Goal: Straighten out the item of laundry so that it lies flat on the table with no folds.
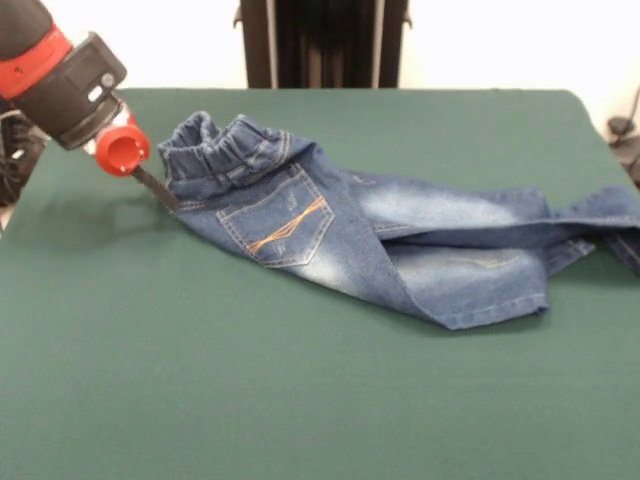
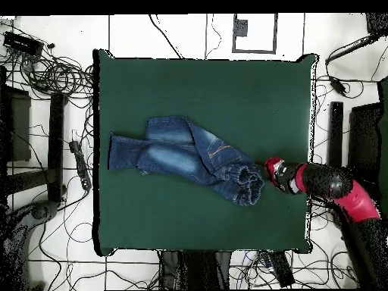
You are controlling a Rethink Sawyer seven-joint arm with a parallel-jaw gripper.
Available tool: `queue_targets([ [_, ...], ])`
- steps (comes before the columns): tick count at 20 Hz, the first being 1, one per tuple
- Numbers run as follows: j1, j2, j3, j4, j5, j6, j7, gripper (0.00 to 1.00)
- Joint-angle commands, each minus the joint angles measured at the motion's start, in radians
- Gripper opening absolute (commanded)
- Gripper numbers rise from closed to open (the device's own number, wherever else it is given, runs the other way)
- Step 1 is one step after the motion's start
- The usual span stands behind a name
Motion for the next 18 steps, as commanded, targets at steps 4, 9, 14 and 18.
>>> queue_targets([
  [4,0.006,-0.369,0.059,0.188,-0.122,-0.23,-0.125,1.0],
  [9,0.038,-0.576,0.027,0.278,-0.114,-0.257,-0.046,1.0],
  [14,0.059,-0.728,0.026,0.375,0.008,-0.153,-0.026,1.0],
  [18,0.06,-0.763,0.052,0.473,0.103,-0.153,-0.007,1.0],
])
